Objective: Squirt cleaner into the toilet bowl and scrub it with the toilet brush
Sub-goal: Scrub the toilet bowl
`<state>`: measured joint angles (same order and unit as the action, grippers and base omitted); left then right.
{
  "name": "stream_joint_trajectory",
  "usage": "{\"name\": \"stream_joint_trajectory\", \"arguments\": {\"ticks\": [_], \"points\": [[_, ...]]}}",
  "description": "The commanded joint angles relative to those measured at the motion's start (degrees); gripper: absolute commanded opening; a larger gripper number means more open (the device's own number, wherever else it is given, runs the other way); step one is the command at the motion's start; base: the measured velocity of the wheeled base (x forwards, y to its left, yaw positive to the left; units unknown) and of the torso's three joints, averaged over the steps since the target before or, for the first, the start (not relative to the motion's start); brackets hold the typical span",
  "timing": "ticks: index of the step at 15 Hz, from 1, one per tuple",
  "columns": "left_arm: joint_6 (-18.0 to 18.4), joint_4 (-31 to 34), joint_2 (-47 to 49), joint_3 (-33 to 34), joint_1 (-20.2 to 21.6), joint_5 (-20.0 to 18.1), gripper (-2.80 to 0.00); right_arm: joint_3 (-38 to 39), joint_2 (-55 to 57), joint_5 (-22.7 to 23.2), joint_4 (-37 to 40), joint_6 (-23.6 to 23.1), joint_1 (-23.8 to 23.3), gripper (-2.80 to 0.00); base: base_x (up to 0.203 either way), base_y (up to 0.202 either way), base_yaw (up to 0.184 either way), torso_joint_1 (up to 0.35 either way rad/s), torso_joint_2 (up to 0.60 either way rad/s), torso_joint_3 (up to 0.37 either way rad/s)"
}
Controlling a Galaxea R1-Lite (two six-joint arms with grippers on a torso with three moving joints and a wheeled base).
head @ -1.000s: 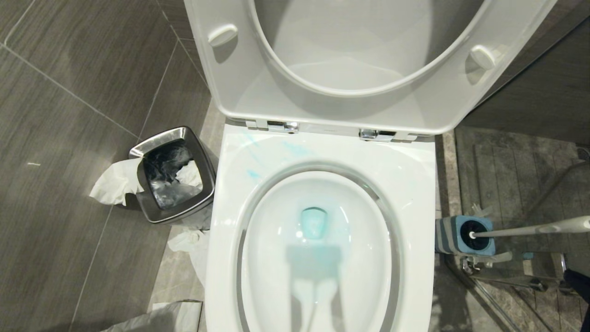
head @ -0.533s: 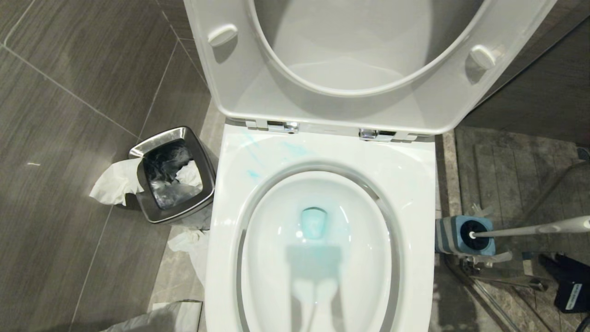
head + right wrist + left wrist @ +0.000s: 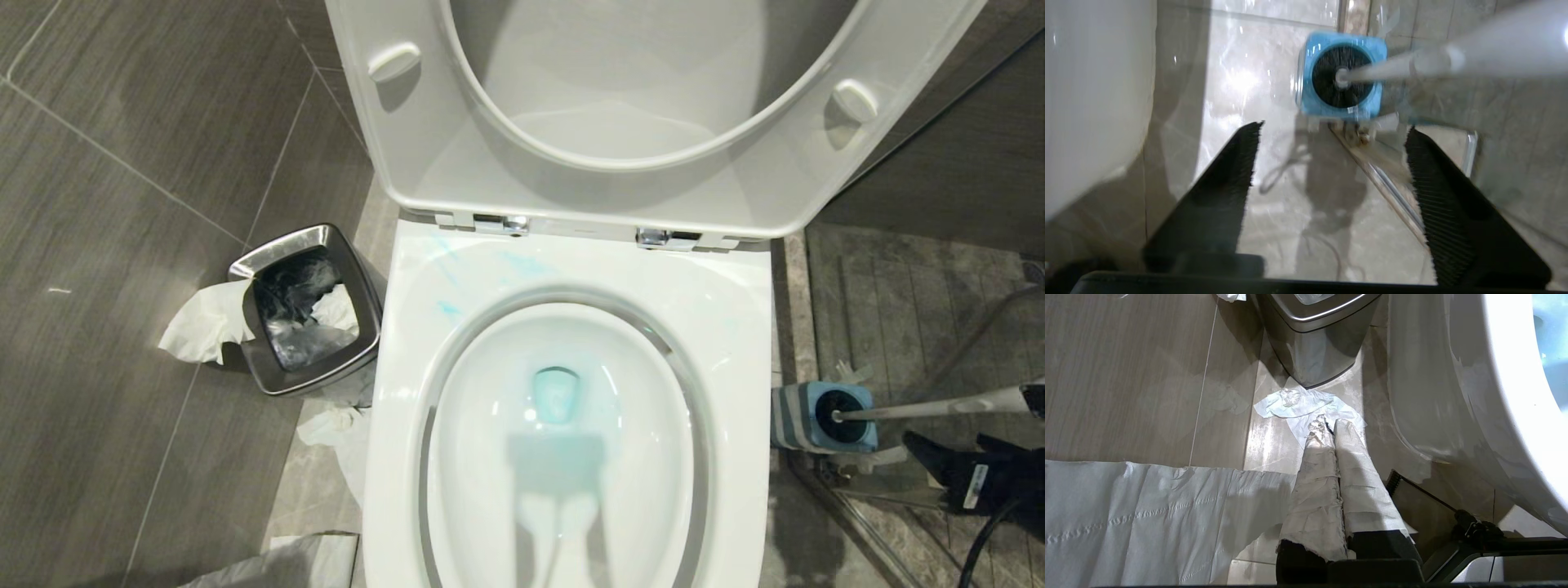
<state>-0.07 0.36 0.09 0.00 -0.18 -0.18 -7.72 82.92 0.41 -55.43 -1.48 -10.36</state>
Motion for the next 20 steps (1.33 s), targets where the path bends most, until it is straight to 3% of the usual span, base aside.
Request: {"name": "stream_joint_trajectory", "arguments": {"ticks": [1, 9, 13, 20], "points": [[-0.02, -0.01, -0.01, 0.09, 0.01, 0.0, -2.8, -0.2, 6.66, -0.04, -6.29, 0.84, -0.22, 0.0, 0.0, 0.0, 0.0, 0.0, 0.0, 0.0], [0.02, -0.01, -0.01, 0.09, 0.01, 0.0, -2.8, 2.19, 9.39, -0.15, -9.13, 0.75, -2.48, 0.0, 0.0, 0.0, 0.0, 0.0, 0.0, 0.0], [-0.02, -0.01, -0.01, 0.09, 0.01, 0.0, -2.8, -0.01, 13.82, -0.01, -12.63, -0.01, -6.67, 0.0, 0.0, 0.0, 0.0, 0.0, 0.0, 0.0], [0.07, -0.01, -0.01, 0.09, 0.01, 0.0, -2.8, -5.94, 19.1, 0.42, -17.64, -3.02, -7.08, 0.0, 0.0, 0.0, 0.0, 0.0, 0.0, 0.0]]}}
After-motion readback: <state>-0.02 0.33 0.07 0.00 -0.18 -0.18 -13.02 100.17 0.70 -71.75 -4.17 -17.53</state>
